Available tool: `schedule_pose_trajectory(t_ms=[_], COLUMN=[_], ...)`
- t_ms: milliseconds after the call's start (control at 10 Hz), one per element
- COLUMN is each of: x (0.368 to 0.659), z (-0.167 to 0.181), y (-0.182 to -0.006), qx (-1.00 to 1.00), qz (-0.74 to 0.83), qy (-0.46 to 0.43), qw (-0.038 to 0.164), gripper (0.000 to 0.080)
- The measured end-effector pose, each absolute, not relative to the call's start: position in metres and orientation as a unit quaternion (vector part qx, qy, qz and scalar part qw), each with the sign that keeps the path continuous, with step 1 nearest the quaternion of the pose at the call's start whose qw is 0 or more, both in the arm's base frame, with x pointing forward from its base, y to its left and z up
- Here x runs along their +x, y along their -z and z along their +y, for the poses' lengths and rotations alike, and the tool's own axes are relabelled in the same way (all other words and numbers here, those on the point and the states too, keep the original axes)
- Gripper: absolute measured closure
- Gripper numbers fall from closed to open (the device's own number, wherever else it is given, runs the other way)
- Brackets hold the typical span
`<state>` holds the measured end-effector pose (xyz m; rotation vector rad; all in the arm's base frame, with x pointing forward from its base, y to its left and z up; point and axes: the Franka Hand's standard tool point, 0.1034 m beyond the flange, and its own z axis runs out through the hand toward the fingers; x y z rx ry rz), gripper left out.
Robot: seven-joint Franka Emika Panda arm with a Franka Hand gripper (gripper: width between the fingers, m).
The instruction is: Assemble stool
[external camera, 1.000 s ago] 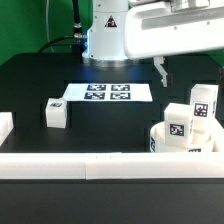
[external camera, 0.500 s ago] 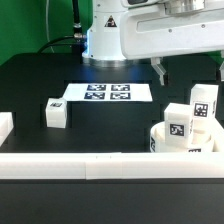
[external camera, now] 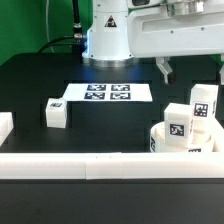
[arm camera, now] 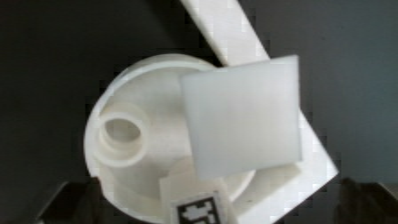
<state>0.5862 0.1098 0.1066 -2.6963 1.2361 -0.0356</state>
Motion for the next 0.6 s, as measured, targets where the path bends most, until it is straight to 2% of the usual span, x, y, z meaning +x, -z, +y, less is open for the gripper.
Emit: schedule_pose_trajectory(t_ms=[400,600], x=[0.5862,0.5873], z=[0.1105,0.1147], y=[-0.1021,-0.0983], qx=[-0.890,-0.913], qz=[0.448,0.400], qy=[0.008,0.009], qw=[0.085,0.079], gripper=[0.0150,0.0150])
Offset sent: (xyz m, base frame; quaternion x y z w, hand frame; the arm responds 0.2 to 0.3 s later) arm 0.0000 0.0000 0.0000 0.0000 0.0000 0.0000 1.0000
